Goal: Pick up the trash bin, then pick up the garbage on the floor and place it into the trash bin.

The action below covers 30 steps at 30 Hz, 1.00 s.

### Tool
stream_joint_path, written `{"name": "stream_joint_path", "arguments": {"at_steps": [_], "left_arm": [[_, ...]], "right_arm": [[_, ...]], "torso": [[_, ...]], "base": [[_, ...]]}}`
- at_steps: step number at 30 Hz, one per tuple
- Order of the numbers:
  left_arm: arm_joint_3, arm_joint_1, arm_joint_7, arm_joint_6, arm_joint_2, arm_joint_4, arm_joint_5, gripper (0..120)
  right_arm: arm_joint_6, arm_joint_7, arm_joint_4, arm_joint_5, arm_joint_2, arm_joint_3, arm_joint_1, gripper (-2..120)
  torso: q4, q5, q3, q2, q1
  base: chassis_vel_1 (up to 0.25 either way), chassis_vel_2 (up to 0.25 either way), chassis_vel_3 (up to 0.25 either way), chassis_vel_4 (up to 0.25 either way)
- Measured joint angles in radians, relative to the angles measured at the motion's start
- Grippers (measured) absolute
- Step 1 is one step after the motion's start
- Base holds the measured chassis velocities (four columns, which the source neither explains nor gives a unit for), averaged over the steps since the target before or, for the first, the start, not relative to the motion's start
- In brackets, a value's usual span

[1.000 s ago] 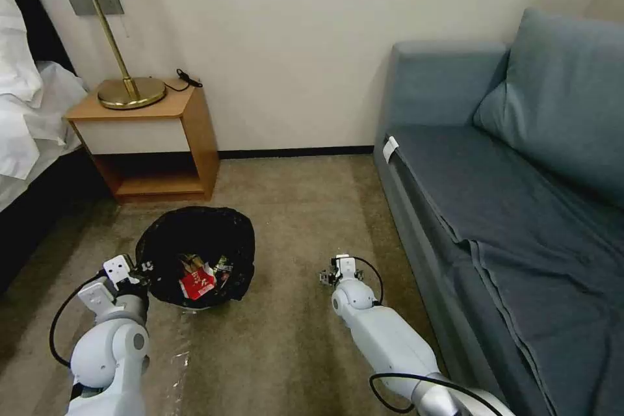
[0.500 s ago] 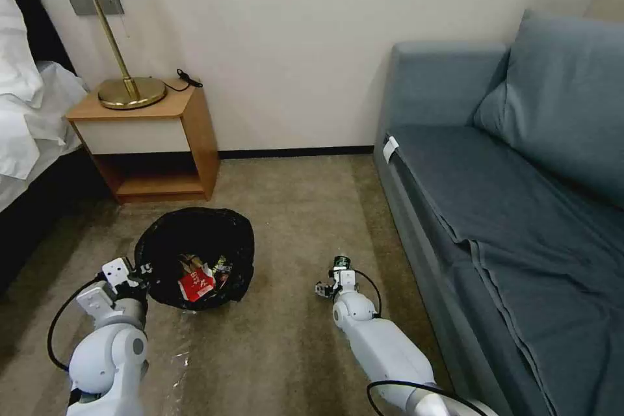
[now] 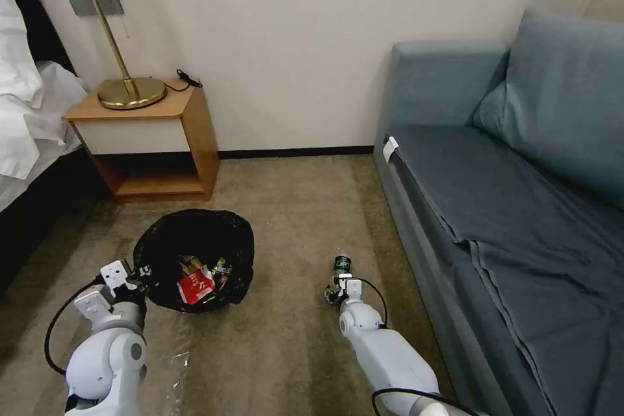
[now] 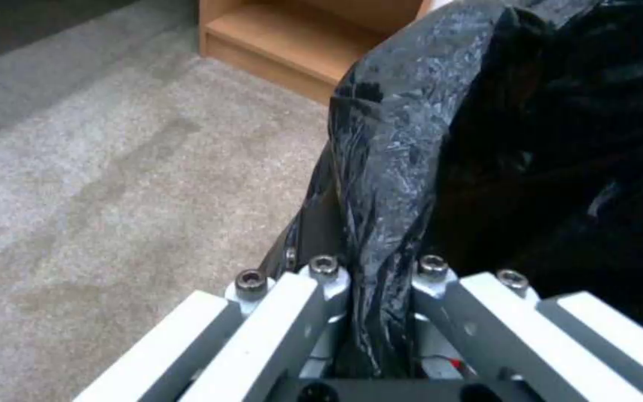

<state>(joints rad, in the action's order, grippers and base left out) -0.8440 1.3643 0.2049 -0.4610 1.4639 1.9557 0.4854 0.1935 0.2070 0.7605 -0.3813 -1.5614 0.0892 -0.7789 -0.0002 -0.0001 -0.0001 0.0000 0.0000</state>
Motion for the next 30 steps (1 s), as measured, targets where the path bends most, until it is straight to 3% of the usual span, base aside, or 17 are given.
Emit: {"name": "stream_joint_path", "arguments": {"at_steps": [5, 18, 23, 30], "left_arm": [[-0.002, 0.007, -0.003, 0.004, -0.003, 0.001, 0.001, 3], [-0.007, 0.011, -0.006, 0.007, -0.009, 0.006, 0.007, 3], [-0.007, 0.01, -0.006, 0.009, -0.011, 0.005, 0.009, 3], [-0.004, 0.004, -0.008, 0.013, -0.005, -0.001, 0.01, 3]], "right_arm": [[-0.014, 0.001, 0.01, 0.02, 0.002, 0.002, -0.018, 29], [-0.036, 0.003, 0.02, 0.057, -0.002, 0.015, -0.029, 28], [-0.066, 0.056, 0.058, 0.073, 0.008, 0.007, -0.019, 28], [-0.221, 0.117, 0.173, 0.174, 0.034, -0.057, 0.062, 28]], "torso": [[0.0002, 0.0, 0.0, 0.0, 0.0], [0.0003, 0.0003, 0.0, 0.0, 0.0], [0.0002, 0.0001, 0.0, 0.0, 0.0], [0.0002, 0.0, 0.0, 0.0, 0.0]], "base": [[0.0, 0.0, 0.0, 0.0], [0.0, 0.0, 0.0, 0.0], [0.0, 0.0, 0.0, 0.0], [0.0, 0.0, 0.0, 0.0]]}}
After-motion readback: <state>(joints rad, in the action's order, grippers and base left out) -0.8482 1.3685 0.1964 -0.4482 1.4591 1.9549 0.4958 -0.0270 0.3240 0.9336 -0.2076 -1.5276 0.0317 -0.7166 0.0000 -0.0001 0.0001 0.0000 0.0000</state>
